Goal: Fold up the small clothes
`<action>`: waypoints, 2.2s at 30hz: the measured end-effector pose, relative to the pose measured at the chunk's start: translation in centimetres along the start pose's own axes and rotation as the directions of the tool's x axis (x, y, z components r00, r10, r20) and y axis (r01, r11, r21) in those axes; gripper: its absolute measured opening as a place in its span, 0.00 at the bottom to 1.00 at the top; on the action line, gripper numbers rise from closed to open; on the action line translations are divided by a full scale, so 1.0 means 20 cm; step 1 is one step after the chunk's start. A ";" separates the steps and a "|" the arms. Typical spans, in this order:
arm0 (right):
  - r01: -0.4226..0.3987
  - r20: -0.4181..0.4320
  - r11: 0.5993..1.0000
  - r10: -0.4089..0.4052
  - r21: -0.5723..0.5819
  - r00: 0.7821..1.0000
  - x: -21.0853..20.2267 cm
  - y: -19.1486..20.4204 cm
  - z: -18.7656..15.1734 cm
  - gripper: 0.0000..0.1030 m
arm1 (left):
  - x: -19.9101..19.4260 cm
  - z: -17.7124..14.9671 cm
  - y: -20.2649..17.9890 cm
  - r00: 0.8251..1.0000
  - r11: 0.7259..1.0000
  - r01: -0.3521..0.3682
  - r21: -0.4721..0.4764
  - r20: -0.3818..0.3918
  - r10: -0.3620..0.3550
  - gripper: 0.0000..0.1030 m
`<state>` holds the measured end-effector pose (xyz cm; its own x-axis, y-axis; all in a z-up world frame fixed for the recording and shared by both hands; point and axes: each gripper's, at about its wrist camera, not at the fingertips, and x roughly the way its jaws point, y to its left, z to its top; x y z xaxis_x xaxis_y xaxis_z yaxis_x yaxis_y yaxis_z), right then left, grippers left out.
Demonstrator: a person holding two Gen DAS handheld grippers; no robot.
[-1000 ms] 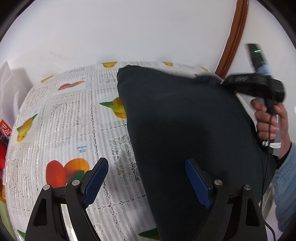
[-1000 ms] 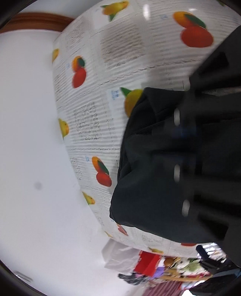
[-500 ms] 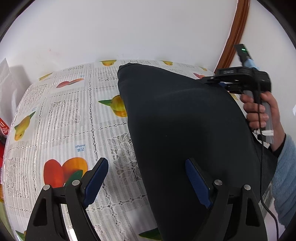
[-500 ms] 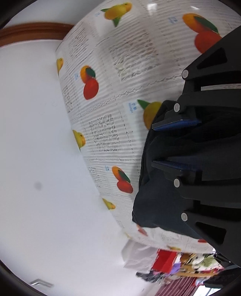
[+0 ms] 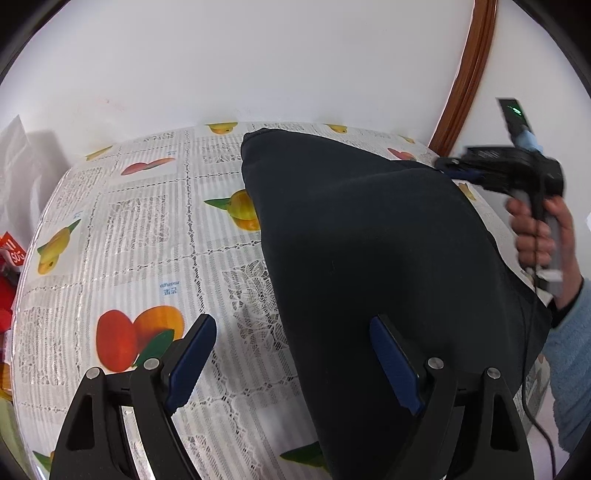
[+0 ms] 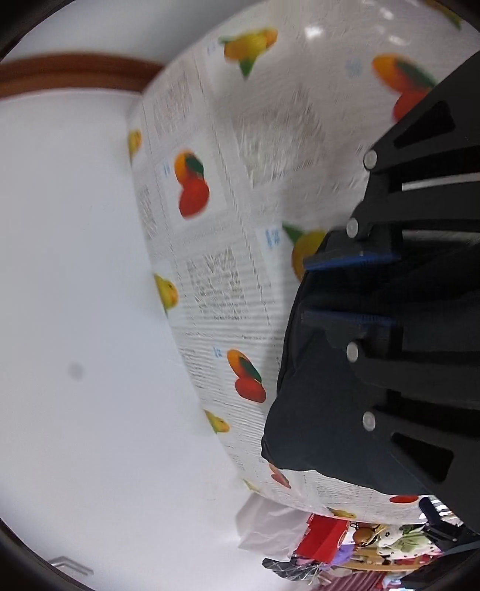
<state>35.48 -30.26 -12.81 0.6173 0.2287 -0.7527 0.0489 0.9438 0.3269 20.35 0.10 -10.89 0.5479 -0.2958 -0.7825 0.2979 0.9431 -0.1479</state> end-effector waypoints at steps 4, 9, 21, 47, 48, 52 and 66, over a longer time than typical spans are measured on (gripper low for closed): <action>-0.043 -0.024 0.999 0.042 -0.031 0.999 -0.09 0.01 -0.09 0.37 | -0.02 -0.01 0.00 1.000 1.000 -0.002 -0.008 0.008 0.002 0.81; -0.018 -0.095 0.995 0.009 -0.094 0.995 0.00 0.07 -0.17 0.05 | -0.02 -0.01 -0.03 0.999 1.000 -0.031 -0.007 0.011 0.031 0.81; 0.095 0.001 0.994 -0.095 -0.046 0.995 -0.21 -0.08 -0.28 0.05 | -0.09 -0.05 -0.03 0.998 0.998 -0.059 -0.003 0.020 0.059 0.81; 0.096 0.049 0.958 -0.086 -0.269 0.995 -0.51 0.03 -0.82 0.14 | -0.33 -0.36 -0.02 0.999 0.996 -0.041 -0.078 0.015 0.042 0.81; 0.098 0.052 0.956 -0.087 -0.276 0.995 -0.51 0.04 -0.82 0.14 | -0.33 -0.37 -0.02 0.999 0.996 -0.042 -0.082 0.014 0.043 0.81; 0.093 0.049 0.951 -0.082 -0.293 0.995 -0.52 0.05 -0.83 0.14 | -0.31 -0.37 -0.01 1.000 0.995 -0.024 -0.099 0.004 0.024 0.81; 0.078 0.027 0.942 -0.074 -0.326 0.997 -0.52 0.05 -0.86 0.15 | -0.30 -0.39 -0.03 1.000 0.996 -0.016 -0.092 -0.001 0.016 0.81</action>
<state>15.68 -27.56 -14.51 0.6326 0.1522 -0.7593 -0.1614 0.9849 0.0629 10.85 2.54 -10.84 0.5519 -0.2803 -0.7854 0.2156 0.9577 -0.1904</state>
